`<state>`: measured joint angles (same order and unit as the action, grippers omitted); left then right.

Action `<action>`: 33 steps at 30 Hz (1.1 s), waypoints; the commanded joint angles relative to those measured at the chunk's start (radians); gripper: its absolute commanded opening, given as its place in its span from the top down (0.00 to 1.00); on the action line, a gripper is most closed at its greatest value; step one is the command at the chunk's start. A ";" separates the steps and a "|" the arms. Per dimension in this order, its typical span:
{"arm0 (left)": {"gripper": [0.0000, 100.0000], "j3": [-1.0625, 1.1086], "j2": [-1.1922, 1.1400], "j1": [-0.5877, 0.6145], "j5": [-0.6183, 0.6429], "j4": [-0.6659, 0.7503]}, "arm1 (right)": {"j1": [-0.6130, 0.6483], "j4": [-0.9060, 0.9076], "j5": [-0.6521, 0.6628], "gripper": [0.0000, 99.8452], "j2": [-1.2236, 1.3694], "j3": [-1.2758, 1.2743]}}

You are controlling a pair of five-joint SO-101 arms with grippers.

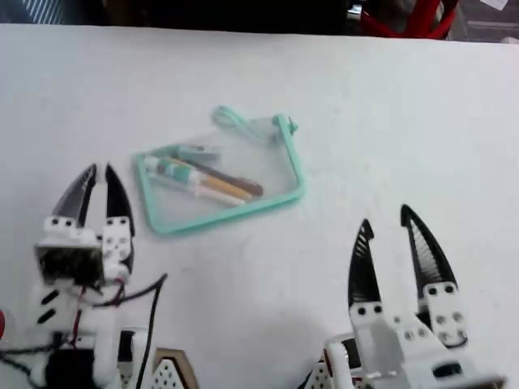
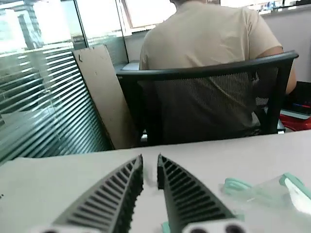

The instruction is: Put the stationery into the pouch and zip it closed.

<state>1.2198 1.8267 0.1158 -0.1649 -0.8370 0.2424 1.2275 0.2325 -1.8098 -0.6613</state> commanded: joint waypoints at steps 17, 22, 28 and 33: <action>0.91 0.473 -0.004 -0.081 0.005 0.308 | -0.059 -0.553 -0.006 0.86 0.012 -0.885; 0.91 0.473 -0.004 -0.081 0.005 0.147 | -0.159 -0.558 -0.008 0.86 0.024 -1.031; 0.91 0.473 -0.004 -0.074 0.006 -0.061 | -0.219 -0.364 -0.008 0.86 0.013 -1.030; 0.91 0.473 -0.004 -0.079 0.011 -0.267 | -0.217 -0.074 -0.008 0.86 0.013 -1.030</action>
<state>1.6939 1.8159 0.0468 -0.1649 -1.0058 0.0368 0.9943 0.2355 -1.7898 -1.6817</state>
